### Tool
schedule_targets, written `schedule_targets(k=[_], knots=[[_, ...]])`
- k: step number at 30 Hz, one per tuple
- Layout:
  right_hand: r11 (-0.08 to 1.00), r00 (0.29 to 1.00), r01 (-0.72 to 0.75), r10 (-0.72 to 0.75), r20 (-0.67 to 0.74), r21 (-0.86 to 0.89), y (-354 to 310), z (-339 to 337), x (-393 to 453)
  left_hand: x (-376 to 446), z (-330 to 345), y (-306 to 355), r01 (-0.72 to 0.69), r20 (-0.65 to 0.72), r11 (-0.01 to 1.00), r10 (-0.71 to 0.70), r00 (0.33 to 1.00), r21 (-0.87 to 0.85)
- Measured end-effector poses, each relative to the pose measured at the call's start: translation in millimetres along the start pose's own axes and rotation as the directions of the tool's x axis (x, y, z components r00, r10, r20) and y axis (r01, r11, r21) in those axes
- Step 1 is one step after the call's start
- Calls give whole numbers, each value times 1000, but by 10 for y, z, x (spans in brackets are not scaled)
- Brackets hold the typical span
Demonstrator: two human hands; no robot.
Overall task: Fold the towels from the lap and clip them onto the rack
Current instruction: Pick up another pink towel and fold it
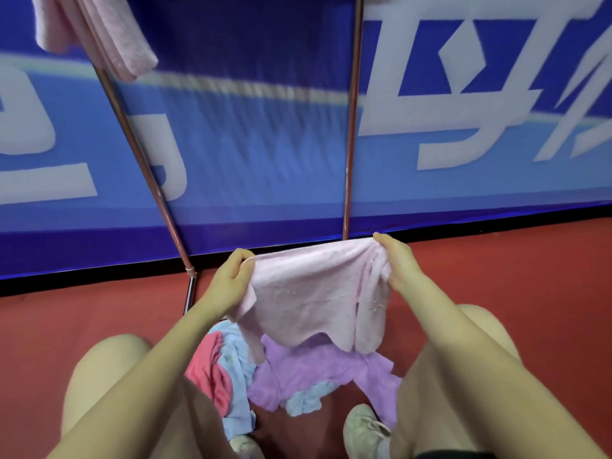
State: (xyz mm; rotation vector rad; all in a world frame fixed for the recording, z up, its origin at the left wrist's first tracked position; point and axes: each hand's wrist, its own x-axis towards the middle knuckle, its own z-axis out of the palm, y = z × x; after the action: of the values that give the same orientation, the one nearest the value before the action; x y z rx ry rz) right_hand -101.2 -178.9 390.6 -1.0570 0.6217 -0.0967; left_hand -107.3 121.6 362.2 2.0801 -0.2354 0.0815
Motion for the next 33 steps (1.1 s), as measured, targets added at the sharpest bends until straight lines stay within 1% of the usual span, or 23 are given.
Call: schedule_targets(k=[3, 5, 7, 9, 11, 12, 14, 15, 17, 19, 21, 23, 24, 26, 28, 31, 33], knots=[[1000, 1000, -2, 2, -28, 1, -12, -85, 2, 11, 44, 55, -108, 51, 993, 105, 993, 56], [1000, 1000, -6, 6, -30, 12, -12, -139, 7, 30, 57, 83, -133, 73, 988, 127, 989, 83], [1000, 999, -12, 12, -33, 10, 1, -196, 24, 44, 75, 71, -165, 131, 973, 144, 981, 160], [1000, 999, -11, 11, -49, -2, 13, -248, 28, 40, 74, 31, -204, 231, 923, 132, 964, 325], [1000, 997, -4, 2, -77, -25, 13, -297, 36, 47, 91, -13, -253, 312, 827, 99, 945, 503], [999, 996, -1, -2, -84, -34, 7, -320, 38, 60, 103, -26, -255, 326, 799, 78, 942, 545], [999, 996, 3, -7, -86, -49, -22, -359, 53, 85, 138, -52, -229, 339, 803, 35, 940, 550], [999, 996, 5, -8, -88, -43, -46, -380, 66, 94, 153, -63, -202, 356, 822, -1, 934, 533], [1000, 996, 12, -10, -91, 22, -110, -425, 85, 106, 181, -67, -144, 396, 871, -62, 916, 469], [997, 996, 21, -14, -89, 77, -172, -457, 99, 116, 193, -81, -62, 396, 910, -116, 911, 409], [994, 996, 29, -20, -82, 108, -193, -478, 119, 119, 170, -97, 32, 355, 952, -145, 924, 306], [994, 996, 30, -21, -87, 103, -185, -495, 151, 116, 129, -127, 121, 276, 982, -159, 948, 148], [995, 996, 29, -20, -92, 96, -181, -499, 159, 128, 102, -161, 181, 237, 982, -189, 953, 54], [996, 996, 27, -19, -91, 85, -175, -506, 170, 128, 55, -183, 289, 182, 954, -271, 945, -80], [998, 996, 20, -15, -90, 56, -153, -498, 179, 124, 30, -182, 362, 143, 917, -341, 929, -168], [992, 996, 0, -11, -84, -127, -71, -408, 135, 130, 55, -111, 457, 77, 833, -458, 886, -311], [975, 1000, 8, -14, -23, -224, 0, -301, 59, 144, 104, -25, 499, 35, 766, -532, 846, -405]])
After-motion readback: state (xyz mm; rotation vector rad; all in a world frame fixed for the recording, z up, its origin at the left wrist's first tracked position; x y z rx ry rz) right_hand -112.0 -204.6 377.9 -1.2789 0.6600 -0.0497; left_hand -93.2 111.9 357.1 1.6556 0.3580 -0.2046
